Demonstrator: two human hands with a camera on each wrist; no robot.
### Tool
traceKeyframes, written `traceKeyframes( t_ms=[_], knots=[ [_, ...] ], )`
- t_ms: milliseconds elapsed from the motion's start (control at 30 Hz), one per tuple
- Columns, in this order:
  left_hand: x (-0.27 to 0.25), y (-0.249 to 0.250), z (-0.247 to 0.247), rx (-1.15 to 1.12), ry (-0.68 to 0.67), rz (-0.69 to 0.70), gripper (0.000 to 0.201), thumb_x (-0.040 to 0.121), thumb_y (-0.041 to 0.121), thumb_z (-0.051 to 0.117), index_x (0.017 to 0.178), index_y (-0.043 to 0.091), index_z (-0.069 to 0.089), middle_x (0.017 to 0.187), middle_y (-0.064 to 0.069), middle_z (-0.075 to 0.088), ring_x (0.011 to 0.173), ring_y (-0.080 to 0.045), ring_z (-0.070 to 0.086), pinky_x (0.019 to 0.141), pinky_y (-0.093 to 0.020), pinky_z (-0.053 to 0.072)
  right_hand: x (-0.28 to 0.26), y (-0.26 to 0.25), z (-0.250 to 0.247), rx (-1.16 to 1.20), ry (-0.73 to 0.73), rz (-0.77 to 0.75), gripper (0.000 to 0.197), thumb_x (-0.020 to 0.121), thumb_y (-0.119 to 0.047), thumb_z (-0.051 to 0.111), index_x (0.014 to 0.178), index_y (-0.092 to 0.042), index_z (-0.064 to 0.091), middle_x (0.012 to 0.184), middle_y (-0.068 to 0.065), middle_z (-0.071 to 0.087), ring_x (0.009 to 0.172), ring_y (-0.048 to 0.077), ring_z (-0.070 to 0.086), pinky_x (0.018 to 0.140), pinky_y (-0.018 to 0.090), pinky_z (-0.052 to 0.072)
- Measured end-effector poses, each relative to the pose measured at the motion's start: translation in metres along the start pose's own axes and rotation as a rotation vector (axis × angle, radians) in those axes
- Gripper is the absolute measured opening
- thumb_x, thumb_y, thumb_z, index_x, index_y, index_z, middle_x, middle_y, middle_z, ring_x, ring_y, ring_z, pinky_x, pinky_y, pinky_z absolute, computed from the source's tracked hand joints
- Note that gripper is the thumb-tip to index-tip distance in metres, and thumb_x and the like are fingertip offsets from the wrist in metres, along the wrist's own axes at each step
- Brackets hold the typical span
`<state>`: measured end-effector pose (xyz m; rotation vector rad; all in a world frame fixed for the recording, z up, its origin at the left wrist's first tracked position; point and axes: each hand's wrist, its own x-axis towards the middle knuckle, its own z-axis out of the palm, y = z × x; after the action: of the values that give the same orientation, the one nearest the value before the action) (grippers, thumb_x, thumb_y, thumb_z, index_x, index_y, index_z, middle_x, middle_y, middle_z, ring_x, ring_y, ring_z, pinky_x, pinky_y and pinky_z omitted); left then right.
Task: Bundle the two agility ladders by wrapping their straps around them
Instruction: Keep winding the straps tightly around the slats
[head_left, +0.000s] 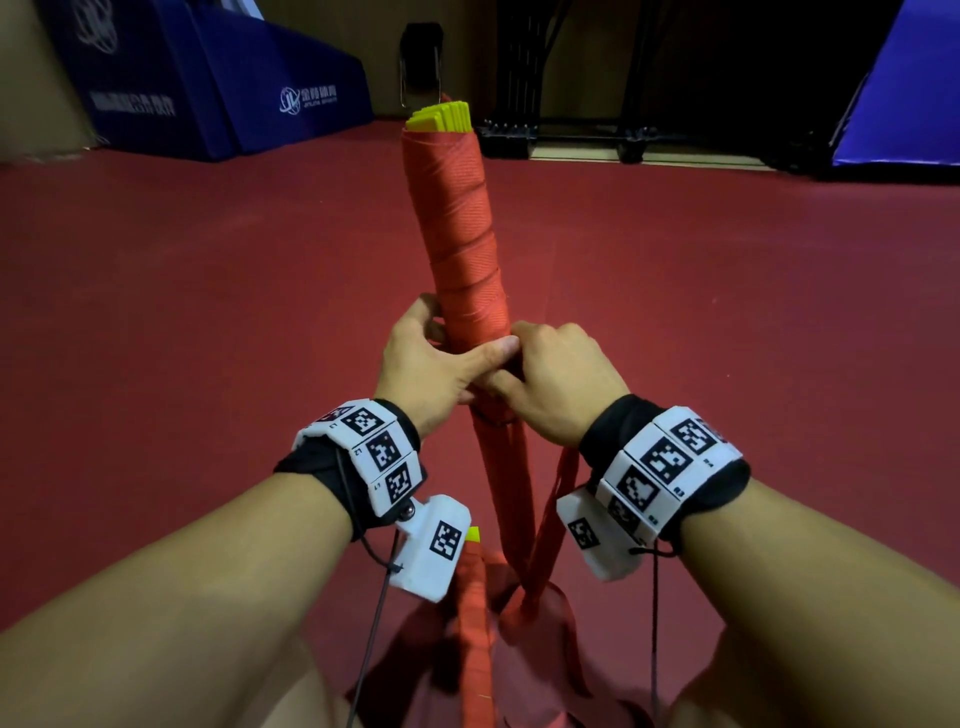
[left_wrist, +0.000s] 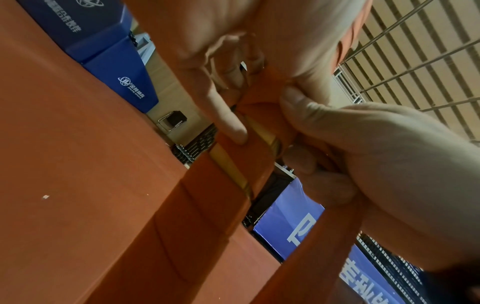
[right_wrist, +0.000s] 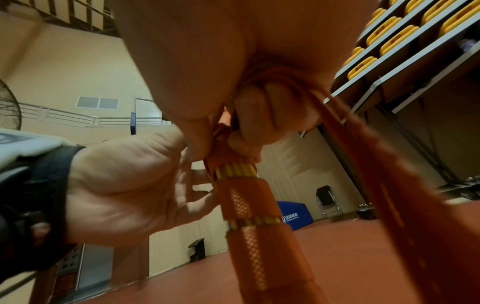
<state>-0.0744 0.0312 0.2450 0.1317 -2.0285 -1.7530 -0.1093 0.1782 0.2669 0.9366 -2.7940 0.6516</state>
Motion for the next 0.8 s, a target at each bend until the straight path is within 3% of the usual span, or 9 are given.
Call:
traceKeyframes(
  t_ms=[100,233,300,400,467,567,667,733,800],
  knots=[
    [0.002,0.001,0.0,-0.028,-0.007,-0.016,0.068,0.049,0.057,0.087,0.103,0.022,0.064,0.086,-0.001,0.075,0.071,-0.016,0.072,0.057,-0.033,0.058,0.002,0.004,-0.001,0.062,0.005,-0.015,0.03,0.089,-0.05,0.057,0.084,-0.022,0.044,0.092,0.018,0.067,0.089,0.044,0.061,0.069,0.039,0.044],
    [0.002,0.006,0.001,-0.044,-0.11,-0.032,0.056,0.059,0.069,0.071,0.099,0.03,0.07,0.085,0.012,0.075,0.077,-0.006,0.07,0.063,-0.028,0.052,0.002,0.011,-0.007,0.12,0.018,-0.038,0.029,0.096,-0.045,0.059,0.083,-0.025,0.041,0.088,0.016,0.067,0.086,0.04,0.061,0.069,0.034,0.036],
    [0.001,0.006,0.003,-0.047,-0.143,-0.017,0.048,0.065,0.065,0.069,0.099,0.031,0.072,0.088,0.009,0.075,0.081,-0.009,0.069,0.069,-0.033,0.053,0.002,0.014,-0.008,0.136,0.011,-0.043,0.024,0.096,-0.042,0.058,0.088,-0.023,0.047,0.089,0.013,0.068,0.087,0.038,0.062,0.07,0.035,0.04],
    [0.001,0.004,0.005,-0.096,-0.146,0.011,0.033,0.077,0.045,0.076,0.105,0.028,0.073,0.1,-0.004,0.075,0.091,-0.022,0.07,0.079,-0.039,0.058,0.004,0.019,-0.008,0.133,0.027,-0.034,0.021,0.096,-0.04,0.057,0.1,-0.02,0.056,0.095,0.012,0.069,0.091,0.038,0.063,0.075,0.039,0.048],
    [0.001,0.004,0.006,-0.099,-0.113,0.028,0.025,0.085,0.027,0.077,0.108,0.021,0.07,0.1,-0.006,0.074,0.087,-0.019,0.071,0.069,-0.03,0.058,0.005,0.02,-0.007,0.127,0.037,-0.015,0.023,0.096,-0.044,0.055,0.101,-0.022,0.058,0.092,0.011,0.068,0.089,0.037,0.063,0.076,0.04,0.05],
    [0.001,0.003,0.005,-0.116,-0.076,0.033,0.02,0.09,0.014,0.075,0.106,0.019,0.066,0.102,-0.011,0.074,0.084,-0.018,0.072,0.059,-0.024,0.056,0.005,0.018,-0.007,0.099,0.052,0.017,0.03,0.096,-0.053,0.049,0.084,-0.026,0.053,0.086,0.011,0.068,0.085,0.038,0.063,0.076,0.045,0.053],
    [-0.001,0.004,0.004,-0.12,-0.032,0.016,0.027,0.086,0.024,0.08,0.108,0.02,0.065,0.103,-0.009,0.074,0.085,-0.021,0.074,0.056,-0.029,0.058,0.003,0.013,-0.006,0.049,0.059,0.058,0.044,0.097,-0.056,0.047,0.068,-0.024,0.04,0.083,0.012,0.065,0.087,0.042,0.061,0.07,0.04,0.046],
    [-0.001,0.004,0.003,-0.079,-0.016,0.037,0.037,0.078,0.04,0.079,0.107,0.023,0.066,0.1,-0.005,0.074,0.081,-0.023,0.075,0.054,-0.032,0.057,0.0,0.008,-0.006,0.01,0.062,0.072,0.047,0.098,-0.056,0.046,0.068,-0.022,0.036,0.08,0.012,0.056,0.089,0.045,0.059,0.067,0.038,0.037],
    [-0.002,0.003,0.002,-0.031,0.011,0.07,0.036,0.08,0.042,0.079,0.106,0.021,0.066,0.095,-0.004,0.074,0.074,-0.02,0.073,0.051,-0.03,0.054,-0.004,0.003,-0.006,-0.022,0.068,0.064,0.043,0.099,-0.055,0.045,0.072,-0.021,0.039,0.078,0.011,0.05,0.089,0.045,0.059,0.067,0.037,0.035]
  ],
)
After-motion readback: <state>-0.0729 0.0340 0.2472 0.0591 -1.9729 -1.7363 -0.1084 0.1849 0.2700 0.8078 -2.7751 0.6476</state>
